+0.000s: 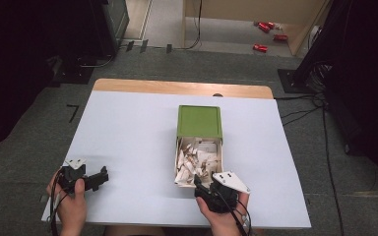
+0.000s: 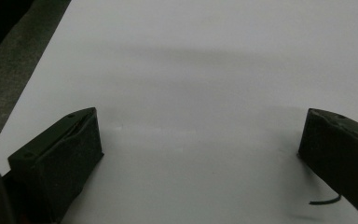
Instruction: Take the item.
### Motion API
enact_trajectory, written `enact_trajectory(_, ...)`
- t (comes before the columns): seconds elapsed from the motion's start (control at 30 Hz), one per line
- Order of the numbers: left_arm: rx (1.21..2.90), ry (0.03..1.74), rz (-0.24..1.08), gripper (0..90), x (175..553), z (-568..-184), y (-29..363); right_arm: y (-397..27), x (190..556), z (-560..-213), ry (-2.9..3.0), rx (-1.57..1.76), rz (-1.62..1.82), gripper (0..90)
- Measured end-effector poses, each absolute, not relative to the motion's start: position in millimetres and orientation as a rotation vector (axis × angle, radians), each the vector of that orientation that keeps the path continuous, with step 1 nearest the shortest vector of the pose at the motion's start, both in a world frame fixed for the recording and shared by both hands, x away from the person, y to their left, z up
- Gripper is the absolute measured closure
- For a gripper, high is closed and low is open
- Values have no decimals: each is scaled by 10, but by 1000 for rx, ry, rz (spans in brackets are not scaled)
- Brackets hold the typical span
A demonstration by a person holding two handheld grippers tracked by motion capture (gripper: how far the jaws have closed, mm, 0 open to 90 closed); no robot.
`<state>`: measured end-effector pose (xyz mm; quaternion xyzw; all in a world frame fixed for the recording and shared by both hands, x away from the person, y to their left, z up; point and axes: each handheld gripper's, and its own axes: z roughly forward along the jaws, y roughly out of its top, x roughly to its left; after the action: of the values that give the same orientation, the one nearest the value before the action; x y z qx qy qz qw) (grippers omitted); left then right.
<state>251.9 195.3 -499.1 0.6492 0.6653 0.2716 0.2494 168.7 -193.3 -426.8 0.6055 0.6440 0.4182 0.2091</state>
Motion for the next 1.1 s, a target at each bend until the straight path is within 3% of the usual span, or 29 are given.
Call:
enact_trajectory(0.83, 1766, 1812, 740, 0, 2520, -4992, 1952, -1813, 1862, -4545, 1825, 1731, 1092, 397)
enact_trajectory(1.1, 1765, 1812, 740, 0, 2520, -4992, 1952, -1823, 1847, -4577, 1801, 1740, 1074, 455)
